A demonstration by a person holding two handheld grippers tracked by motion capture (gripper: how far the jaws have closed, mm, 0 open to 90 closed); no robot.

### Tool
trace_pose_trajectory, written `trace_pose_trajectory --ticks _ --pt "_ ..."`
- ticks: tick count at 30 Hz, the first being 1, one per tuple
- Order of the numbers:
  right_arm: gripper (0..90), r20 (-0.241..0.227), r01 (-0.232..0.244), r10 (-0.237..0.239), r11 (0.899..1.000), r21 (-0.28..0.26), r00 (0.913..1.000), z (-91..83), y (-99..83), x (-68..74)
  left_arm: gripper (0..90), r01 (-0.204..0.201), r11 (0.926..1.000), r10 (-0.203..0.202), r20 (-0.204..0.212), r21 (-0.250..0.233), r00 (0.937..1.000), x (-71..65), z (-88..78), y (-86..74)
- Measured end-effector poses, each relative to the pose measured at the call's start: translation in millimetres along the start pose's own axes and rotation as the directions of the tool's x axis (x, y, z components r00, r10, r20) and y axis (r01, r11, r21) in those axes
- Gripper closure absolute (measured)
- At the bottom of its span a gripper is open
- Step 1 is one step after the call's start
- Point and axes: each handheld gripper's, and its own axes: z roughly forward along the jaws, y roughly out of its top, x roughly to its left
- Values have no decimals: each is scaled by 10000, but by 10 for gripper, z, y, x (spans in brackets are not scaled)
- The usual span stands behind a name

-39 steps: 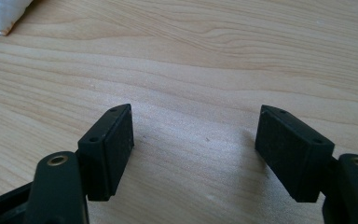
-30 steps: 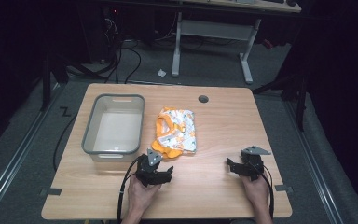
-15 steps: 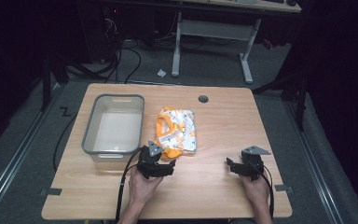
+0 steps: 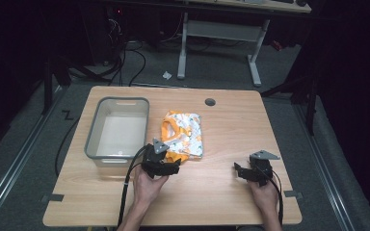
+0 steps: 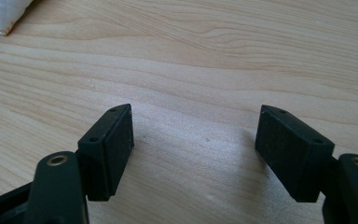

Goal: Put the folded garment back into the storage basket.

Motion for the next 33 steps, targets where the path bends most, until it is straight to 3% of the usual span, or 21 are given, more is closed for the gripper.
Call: trace_pose_trajectory --ticks 4,20,32,33 --pt "282 -6 4 -4 10000 0 10000 0 0 0 205 -191 9998 191 -140 -18 9997 12 19 82" --pt "282 -5 1 -1 10000 0 10000 0 0 0 213 48 9994 -29 -524 353 9986 127 170 354" --pt "282 -5 2 -2 10000 2 10000 0 0 0 209 189 9967 -137 -663 787 9977 168 484 474" --pt "282 -6 4 -4 10000 1 10000 0 0 0 212 369 9967 -323 -646 723 9974 192 527 483"
